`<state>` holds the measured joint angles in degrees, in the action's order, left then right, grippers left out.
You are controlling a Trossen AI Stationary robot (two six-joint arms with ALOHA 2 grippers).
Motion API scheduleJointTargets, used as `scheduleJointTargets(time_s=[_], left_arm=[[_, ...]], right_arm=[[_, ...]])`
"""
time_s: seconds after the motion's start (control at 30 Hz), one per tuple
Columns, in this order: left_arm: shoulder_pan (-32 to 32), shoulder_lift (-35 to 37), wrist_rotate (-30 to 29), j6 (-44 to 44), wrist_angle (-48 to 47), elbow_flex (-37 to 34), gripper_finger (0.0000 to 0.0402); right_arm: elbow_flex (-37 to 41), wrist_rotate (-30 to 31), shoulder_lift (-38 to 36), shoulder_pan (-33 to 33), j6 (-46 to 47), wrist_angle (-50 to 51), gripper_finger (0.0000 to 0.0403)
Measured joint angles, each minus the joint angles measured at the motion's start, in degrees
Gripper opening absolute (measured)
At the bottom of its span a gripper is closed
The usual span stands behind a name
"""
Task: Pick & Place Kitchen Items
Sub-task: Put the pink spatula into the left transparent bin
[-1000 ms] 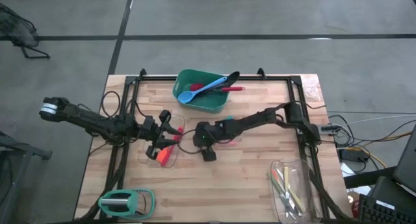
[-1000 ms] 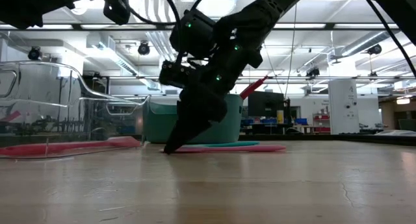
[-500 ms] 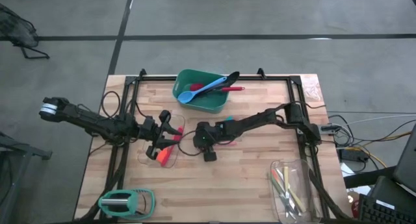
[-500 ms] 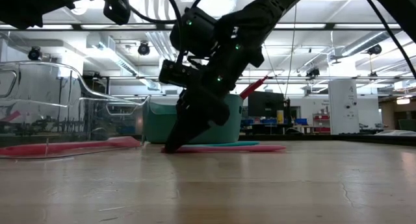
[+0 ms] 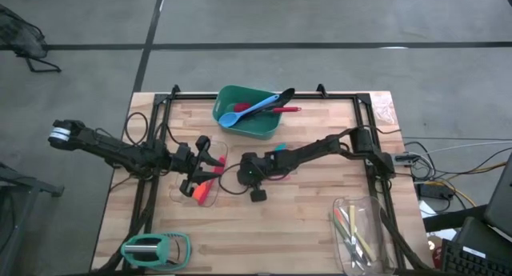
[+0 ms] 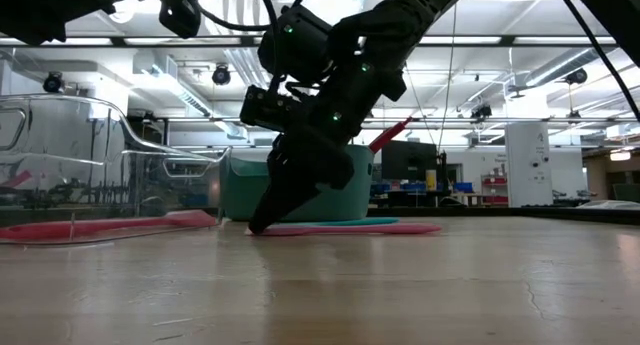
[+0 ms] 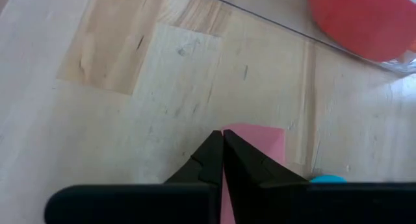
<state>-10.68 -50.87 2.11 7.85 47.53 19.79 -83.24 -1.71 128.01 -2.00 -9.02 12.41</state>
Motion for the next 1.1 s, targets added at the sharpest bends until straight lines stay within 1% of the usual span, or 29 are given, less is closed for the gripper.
scheduleJointTargets(time_s=[0.13,0.2,0.33,0.4,0.5,0.63,0.77,0.83,0.97,1.03,1.1], left_arm=[[0.00,0.00,0.00,0.01,0.00,0.00,0.0151],[0.00,0.00,0.00,0.07,-0.04,0.00,0.0151],[0.00,0.00,0.00,0.09,-0.26,0.00,0.0151],[0.01,0.00,0.00,0.09,-0.40,0.00,0.0151],[0.01,0.00,0.00,0.09,-0.48,0.00,0.0151],[0.02,0.00,0.00,0.09,-0.46,-0.02,0.0151],[0.02,-0.04,-0.02,0.09,-0.44,0.00,0.0151],[0.02,-0.04,-0.02,0.09,-0.50,0.00,0.0151],[0.02,-0.02,0.00,0.09,-0.48,0.00,0.0151],[0.00,-0.04,-0.02,0.07,-0.43,0.00,0.0151],[0.01,-0.04,-0.02,0.07,-0.46,0.00,0.0151]], right_arm=[[0.20,0.24,-2.74,0.07,0.06,0.94,0.0007],[0.40,0.72,-4.64,0.40,0.58,3.31,0.0008],[0.53,1.66,-7.66,1.66,2.86,6.19,0.0029],[0.42,1.38,-8.48,2.09,4.86,8.16,0.0050],[0.51,0.21,-8.32,1.98,6.91,10.56,0.0093],[0.92,-2.35,-7.21,1.53,8.50,9.03,0.0161],[1.49,-2.57,-6.54,1.14,9.10,7.63,0.0225],[2.04,-2.65,-6.17,1.14,10.17,6.29,0.0249],[3.86,-2.59,-5.48,1.00,12.31,2.90,0.0280],[4.26,-2.20,-4.42,0.64,12.35,1.20,0.0283],[4.35,-1.93,-2.88,0.56,12.32,-0.09,0.0274]])
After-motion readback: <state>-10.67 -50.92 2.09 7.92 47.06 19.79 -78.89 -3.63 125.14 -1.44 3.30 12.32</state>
